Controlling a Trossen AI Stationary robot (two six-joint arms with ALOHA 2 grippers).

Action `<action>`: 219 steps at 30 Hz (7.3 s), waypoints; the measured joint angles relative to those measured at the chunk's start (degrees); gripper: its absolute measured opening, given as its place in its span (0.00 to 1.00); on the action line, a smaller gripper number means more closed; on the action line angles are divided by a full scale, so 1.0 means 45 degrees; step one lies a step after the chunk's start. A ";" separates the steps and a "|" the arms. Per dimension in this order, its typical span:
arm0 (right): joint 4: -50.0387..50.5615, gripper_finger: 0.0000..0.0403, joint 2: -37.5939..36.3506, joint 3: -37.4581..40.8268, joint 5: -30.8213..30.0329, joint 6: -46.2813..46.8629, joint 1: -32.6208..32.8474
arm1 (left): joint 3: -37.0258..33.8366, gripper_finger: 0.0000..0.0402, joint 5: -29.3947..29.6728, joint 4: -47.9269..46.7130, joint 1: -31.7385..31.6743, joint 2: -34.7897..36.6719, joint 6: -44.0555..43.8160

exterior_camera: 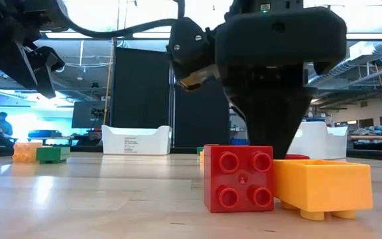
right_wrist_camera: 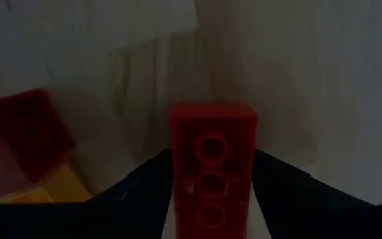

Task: Sort blocks by size
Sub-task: Put the red 8 stud gamepiece into the top right white bin, then put the yellow 4 stud gamepiece into the bottom white bin

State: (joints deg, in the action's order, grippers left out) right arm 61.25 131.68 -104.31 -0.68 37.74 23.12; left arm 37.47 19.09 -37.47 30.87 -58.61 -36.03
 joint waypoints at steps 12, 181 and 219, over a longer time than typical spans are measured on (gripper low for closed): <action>-0.0732 0.38 -0.0096 0.0538 0.0163 0.0249 -0.0070 | 0.0000 0.58 0.0000 -0.0018 0.0000 0.0002 0.0000; -0.1509 0.71 -1.5120 1.0786 -0.0653 -0.1277 -1.1959 | -0.0257 0.59 -0.0857 -0.2899 -0.3494 -0.2879 0.3197; -0.1708 0.69 -1.5120 1.0786 -0.0706 -0.1763 -1.1959 | 0.0147 0.36 -0.2625 -0.1654 -0.4512 -0.3939 0.1894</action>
State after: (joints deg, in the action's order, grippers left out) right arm 53.56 63.64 -55.77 -3.86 29.80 -30.70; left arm 38.14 7.28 -44.91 10.57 -76.34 -27.51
